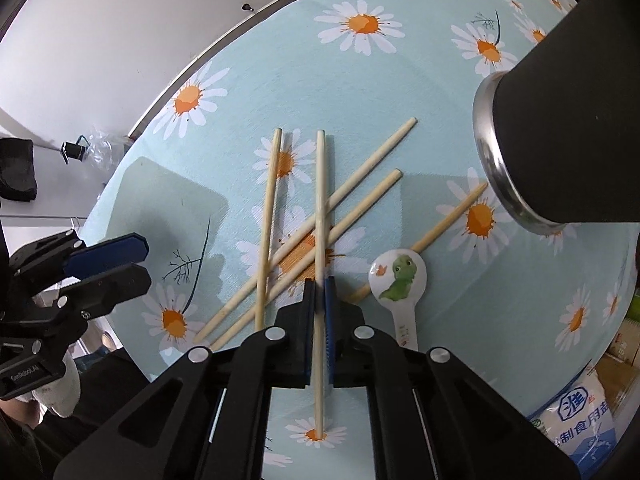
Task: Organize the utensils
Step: 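Close the right tool on one wooden chopstick, then grasp another chopstick with the left tool while the right tool holds its chopstick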
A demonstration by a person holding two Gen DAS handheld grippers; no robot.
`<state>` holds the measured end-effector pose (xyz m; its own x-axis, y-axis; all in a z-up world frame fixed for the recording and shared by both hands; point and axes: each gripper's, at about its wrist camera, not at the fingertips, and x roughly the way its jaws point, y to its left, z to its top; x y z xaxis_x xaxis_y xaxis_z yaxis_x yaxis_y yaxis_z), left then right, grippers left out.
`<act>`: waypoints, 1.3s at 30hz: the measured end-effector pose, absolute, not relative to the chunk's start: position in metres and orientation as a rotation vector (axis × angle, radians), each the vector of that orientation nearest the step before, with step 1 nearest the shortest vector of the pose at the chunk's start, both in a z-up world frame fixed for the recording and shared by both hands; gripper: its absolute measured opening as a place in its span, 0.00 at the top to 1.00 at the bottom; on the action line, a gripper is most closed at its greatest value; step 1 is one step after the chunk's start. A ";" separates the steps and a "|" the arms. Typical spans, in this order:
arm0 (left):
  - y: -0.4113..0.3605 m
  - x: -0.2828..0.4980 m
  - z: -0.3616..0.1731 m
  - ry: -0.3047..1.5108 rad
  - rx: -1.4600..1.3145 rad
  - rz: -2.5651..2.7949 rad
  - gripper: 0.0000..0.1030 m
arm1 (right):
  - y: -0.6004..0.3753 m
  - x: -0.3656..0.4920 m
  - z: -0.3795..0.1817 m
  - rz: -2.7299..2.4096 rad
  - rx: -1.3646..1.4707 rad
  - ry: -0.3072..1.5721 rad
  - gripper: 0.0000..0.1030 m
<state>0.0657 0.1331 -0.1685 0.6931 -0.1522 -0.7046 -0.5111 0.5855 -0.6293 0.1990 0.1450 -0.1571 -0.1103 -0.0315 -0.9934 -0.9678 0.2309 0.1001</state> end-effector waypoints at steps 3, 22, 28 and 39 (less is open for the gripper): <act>0.134 0.069 -0.168 0.813 -0.966 0.230 0.79 | 0.138 0.206 -0.149 1.097 -0.981 1.423 0.94; 0.144 0.130 -0.177 1.037 -1.114 0.279 0.79 | 0.047 0.254 -0.079 1.115 -0.482 1.416 0.94; 0.150 0.149 -0.183 1.120 -1.154 0.352 0.79 | 0.013 0.256 -0.072 1.106 -0.372 1.426 0.94; 0.149 0.178 -0.183 1.239 -1.049 0.519 0.81 | -0.030 0.266 -0.062 1.126 -0.275 1.399 0.94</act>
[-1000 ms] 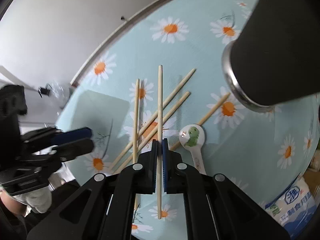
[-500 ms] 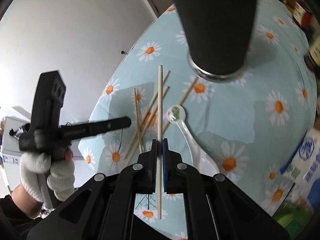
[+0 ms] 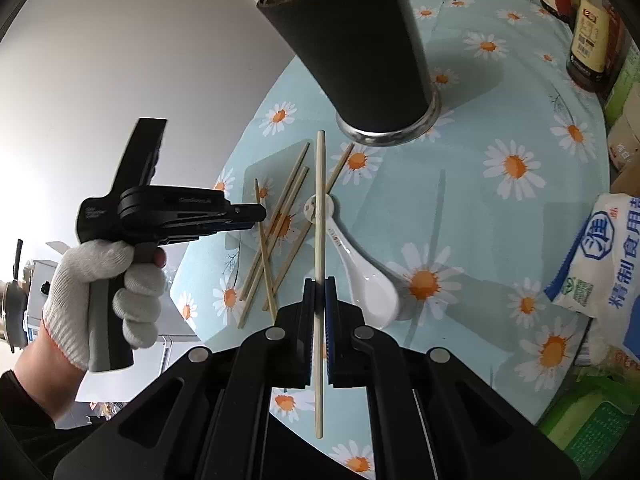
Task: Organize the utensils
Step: 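Grasp another chopstick with the left tool while the right tool holds its chopstick, then lift both chopsticks upright and carry them over the black holder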
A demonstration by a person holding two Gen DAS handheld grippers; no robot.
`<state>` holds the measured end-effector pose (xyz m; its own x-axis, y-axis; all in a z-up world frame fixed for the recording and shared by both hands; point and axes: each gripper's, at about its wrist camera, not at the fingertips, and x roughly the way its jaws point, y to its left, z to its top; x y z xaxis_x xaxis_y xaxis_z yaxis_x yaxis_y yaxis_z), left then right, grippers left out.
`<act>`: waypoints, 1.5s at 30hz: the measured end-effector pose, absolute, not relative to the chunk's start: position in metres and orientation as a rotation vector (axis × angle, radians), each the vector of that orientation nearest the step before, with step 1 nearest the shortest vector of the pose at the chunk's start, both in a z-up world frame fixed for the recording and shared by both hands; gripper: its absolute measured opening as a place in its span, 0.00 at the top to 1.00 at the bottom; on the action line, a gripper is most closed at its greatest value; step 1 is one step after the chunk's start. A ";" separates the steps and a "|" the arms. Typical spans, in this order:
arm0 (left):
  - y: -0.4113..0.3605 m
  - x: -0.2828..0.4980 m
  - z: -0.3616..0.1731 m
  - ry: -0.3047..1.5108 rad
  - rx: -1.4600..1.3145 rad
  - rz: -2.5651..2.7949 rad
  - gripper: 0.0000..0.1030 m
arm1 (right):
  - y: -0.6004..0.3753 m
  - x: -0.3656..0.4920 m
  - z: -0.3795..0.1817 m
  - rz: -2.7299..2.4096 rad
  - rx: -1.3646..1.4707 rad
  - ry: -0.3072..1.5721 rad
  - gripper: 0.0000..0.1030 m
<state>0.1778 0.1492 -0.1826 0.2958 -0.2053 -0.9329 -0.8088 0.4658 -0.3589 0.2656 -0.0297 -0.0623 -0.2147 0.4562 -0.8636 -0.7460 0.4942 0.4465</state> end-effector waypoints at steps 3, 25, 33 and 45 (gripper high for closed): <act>0.147 0.183 -0.184 1.265 -1.054 0.542 0.82 | -0.037 0.270 -0.058 1.128 -0.275 1.380 0.94; 0.149 0.170 -0.178 1.219 -1.121 0.643 0.97 | -0.063 0.274 -0.060 1.159 -0.217 1.378 0.94; 0.150 0.167 -0.144 1.141 -1.033 0.574 0.97 | -0.057 0.274 -0.059 1.132 -0.192 1.369 0.94; 0.149 0.186 -0.075 0.985 -0.839 0.362 0.97 | -0.023 0.268 -0.023 1.086 -0.131 1.217 0.94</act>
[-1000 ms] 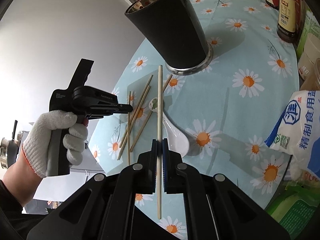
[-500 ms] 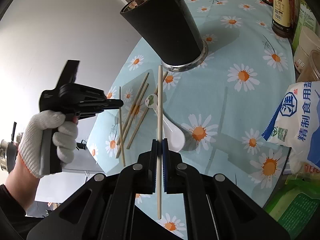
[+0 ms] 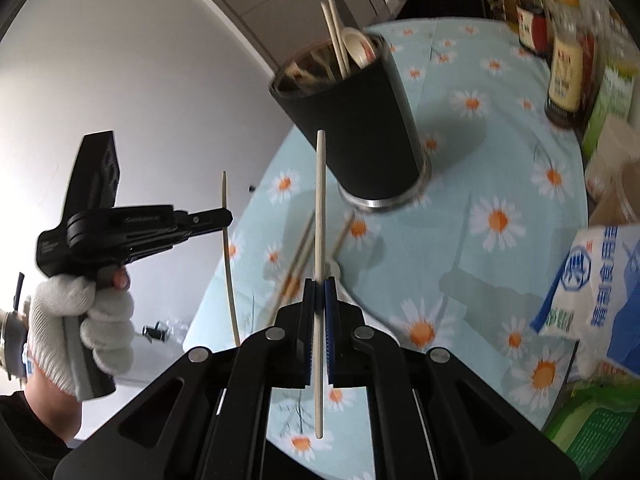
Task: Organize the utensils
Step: 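Lift both chopsticks upright and carry them over the black holder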
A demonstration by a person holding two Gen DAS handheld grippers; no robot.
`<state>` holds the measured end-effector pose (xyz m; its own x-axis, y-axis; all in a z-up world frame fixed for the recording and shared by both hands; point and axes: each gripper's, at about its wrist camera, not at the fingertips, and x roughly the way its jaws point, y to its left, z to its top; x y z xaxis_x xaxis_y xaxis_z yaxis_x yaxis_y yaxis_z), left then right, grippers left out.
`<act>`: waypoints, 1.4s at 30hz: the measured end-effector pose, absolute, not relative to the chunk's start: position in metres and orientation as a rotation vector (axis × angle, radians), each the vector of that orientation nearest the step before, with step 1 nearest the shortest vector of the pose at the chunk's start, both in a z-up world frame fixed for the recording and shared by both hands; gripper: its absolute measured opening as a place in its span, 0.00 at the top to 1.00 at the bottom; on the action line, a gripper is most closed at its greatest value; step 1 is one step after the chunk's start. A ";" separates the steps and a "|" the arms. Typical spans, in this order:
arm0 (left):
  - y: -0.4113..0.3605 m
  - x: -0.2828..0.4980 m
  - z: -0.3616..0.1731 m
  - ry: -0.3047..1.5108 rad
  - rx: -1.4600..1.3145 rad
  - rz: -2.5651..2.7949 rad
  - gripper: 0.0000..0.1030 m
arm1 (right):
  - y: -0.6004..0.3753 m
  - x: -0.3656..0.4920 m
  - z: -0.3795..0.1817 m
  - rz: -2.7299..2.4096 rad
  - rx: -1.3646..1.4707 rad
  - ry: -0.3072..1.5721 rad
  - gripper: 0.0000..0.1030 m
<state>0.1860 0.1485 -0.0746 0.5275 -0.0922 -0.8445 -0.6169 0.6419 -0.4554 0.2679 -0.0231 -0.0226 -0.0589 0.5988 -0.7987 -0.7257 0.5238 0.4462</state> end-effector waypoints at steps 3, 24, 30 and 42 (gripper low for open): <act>0.141 0.193 -0.051 0.937 -0.732 0.322 0.97 | -0.012 0.266 -0.011 1.084 -0.122 1.170 0.94; 0.143 0.234 0.059 0.499 -0.377 0.008 0.97 | 0.020 0.297 0.072 0.978 0.152 0.761 0.94; 0.148 0.251 0.071 0.425 -0.344 -0.041 0.97 | 0.023 0.315 0.090 0.959 0.185 0.678 0.94; 0.154 0.270 0.089 0.267 -0.286 -0.136 0.97 | 0.028 0.345 0.098 0.919 0.251 0.493 0.94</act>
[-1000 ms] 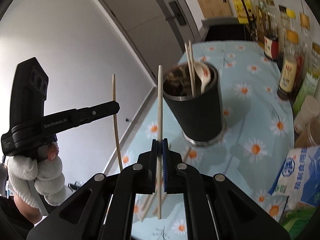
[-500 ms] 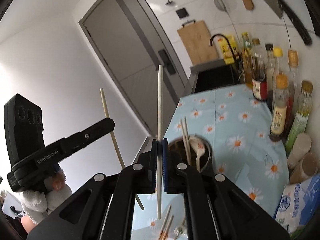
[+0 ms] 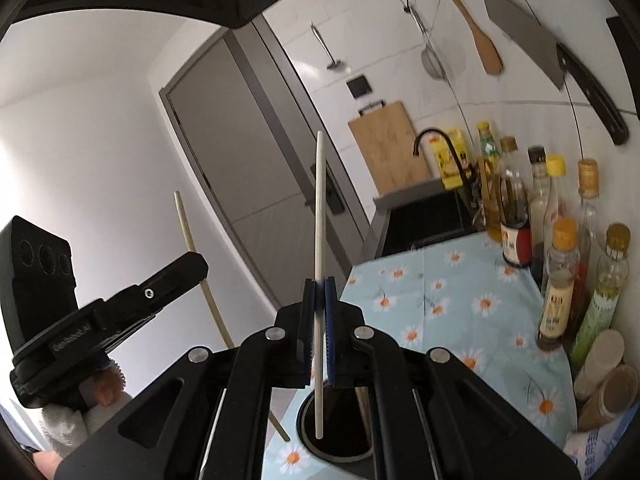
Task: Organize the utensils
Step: 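Lift both chopsticks upright and carry them over the black holder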
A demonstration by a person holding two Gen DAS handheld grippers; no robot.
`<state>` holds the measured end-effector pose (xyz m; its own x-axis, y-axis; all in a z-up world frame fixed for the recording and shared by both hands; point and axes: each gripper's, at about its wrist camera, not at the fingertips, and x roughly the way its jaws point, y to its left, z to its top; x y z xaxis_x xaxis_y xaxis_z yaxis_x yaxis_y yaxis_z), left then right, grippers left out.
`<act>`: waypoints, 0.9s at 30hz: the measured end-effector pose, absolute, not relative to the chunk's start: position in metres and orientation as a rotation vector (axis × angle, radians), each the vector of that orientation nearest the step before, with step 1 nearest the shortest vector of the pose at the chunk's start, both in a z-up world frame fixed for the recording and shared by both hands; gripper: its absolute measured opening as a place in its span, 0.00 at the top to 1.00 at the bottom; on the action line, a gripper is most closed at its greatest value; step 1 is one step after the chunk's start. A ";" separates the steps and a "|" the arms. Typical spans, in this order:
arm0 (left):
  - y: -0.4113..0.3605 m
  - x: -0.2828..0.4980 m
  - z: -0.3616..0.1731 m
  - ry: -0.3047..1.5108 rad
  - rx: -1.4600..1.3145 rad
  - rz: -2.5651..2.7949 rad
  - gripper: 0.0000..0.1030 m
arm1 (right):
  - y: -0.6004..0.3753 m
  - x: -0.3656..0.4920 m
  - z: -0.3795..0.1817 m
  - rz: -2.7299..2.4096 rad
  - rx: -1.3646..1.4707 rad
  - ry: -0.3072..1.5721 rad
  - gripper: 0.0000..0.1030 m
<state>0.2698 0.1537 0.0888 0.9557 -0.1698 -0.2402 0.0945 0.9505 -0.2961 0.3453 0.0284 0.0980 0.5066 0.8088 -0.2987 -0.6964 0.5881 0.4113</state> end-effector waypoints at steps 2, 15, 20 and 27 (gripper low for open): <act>0.154 0.272 0.088 0.242 -0.268 -0.136 0.97 | 0.030 0.349 0.094 0.909 0.254 0.484 0.94; 0.163 0.288 0.047 0.197 -0.249 -0.146 0.97 | 0.038 0.357 0.077 0.863 0.224 0.449 0.94; 0.161 0.293 0.028 0.241 -0.250 -0.144 0.97 | 0.045 0.351 0.060 0.848 0.171 0.458 0.94; 0.157 0.294 0.007 0.297 -0.252 -0.129 0.97 | 0.058 0.334 0.041 0.825 0.050 0.437 0.94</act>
<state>0.2942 0.1574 0.0065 0.9484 -0.1622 -0.2724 0.0884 0.9604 -0.2642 0.3343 0.0581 0.0413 0.5947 0.7204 -0.3569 -0.7000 0.6823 0.2107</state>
